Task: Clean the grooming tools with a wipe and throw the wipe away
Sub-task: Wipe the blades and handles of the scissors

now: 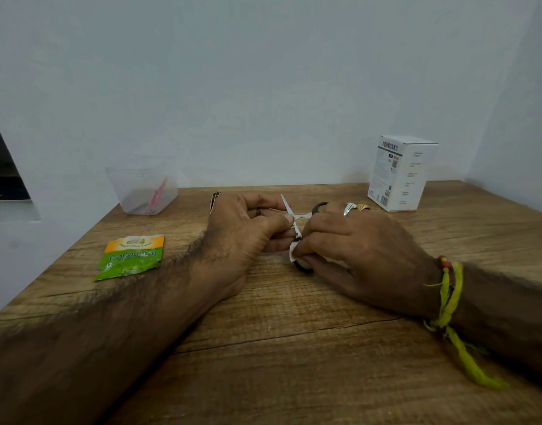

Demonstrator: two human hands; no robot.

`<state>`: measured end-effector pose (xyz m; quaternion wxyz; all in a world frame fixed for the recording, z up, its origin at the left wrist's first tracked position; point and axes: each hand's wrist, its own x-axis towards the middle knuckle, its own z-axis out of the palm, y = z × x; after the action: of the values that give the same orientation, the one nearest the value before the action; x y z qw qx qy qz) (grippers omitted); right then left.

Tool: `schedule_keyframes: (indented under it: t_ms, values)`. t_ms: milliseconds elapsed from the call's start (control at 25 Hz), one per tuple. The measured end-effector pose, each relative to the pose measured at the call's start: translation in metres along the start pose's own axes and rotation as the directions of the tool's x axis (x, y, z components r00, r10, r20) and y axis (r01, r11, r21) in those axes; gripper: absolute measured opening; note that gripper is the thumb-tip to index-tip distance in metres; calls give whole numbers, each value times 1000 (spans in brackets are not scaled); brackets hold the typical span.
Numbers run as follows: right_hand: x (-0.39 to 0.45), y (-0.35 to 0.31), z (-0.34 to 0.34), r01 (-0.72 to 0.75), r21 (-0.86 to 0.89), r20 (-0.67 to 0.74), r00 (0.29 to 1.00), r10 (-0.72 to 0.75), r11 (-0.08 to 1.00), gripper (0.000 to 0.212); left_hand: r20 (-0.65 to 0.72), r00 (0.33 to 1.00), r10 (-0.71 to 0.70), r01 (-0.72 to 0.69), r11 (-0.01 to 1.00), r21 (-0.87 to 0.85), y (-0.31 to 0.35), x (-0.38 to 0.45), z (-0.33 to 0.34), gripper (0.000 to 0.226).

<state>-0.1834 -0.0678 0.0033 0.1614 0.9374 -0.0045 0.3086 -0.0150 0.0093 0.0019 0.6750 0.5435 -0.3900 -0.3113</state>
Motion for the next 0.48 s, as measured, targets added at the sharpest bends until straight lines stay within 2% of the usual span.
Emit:
schedule_keyframes:
  t_ms: [480]
  values:
    - [-4, 2, -7, 40, 57, 80, 996, -45, 998, 15, -5, 1000, 6, -6, 1000, 29, -2, 2, -1, 14]
